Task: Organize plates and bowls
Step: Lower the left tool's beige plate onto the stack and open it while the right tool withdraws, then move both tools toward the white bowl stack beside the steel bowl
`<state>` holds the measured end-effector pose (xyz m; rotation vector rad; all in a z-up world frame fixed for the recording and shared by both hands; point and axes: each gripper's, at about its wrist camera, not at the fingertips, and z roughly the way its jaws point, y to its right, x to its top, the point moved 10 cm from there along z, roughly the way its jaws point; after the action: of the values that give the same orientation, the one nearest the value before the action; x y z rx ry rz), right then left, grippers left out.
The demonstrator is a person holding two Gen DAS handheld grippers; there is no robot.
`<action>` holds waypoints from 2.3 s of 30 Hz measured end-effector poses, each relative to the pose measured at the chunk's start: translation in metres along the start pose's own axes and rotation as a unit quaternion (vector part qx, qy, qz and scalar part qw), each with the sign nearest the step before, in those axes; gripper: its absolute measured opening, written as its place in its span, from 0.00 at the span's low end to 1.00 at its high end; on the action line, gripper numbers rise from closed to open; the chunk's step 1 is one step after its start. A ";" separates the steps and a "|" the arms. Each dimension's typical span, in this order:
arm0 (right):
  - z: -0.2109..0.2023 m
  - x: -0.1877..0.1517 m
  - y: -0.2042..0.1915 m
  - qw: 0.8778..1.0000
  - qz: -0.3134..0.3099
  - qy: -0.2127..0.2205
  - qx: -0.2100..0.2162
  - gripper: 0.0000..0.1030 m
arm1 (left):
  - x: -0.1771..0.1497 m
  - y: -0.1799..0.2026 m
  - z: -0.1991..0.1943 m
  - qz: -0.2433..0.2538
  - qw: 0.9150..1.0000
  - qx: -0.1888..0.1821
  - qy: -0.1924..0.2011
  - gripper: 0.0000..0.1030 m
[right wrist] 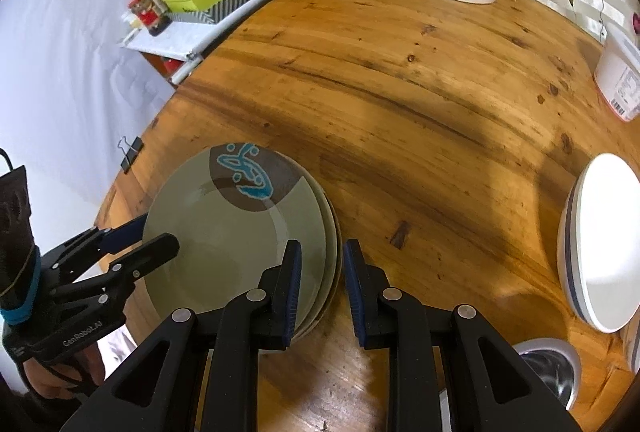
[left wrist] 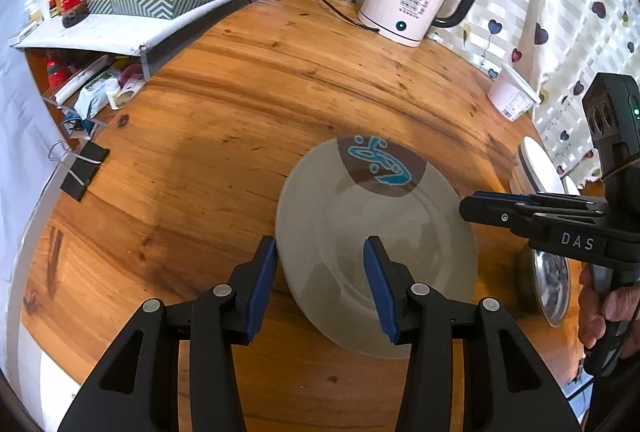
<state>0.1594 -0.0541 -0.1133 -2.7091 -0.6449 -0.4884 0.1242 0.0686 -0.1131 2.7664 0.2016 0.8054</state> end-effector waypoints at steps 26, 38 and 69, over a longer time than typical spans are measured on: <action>0.002 -0.008 -0.008 1.000 0.002 -0.001 0.012 0.21 | 0.000 0.002 -0.001 0.010 1.000 0.011 0.004 0.48; 0.001 -0.009 -0.009 1.000 -0.001 0.002 0.004 0.22 | 0.000 0.006 -0.002 0.019 1.000 0.016 0.006 0.50; -0.102 -0.055 0.008 0.992 0.045 0.115 -0.009 0.54 | 0.001 0.073 -0.041 0.082 0.995 -0.020 0.046 0.50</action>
<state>0.0912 -0.1199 -0.0462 -2.6309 -0.4552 -0.7716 0.1077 0.0070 -0.0590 2.7380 -0.0251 0.9679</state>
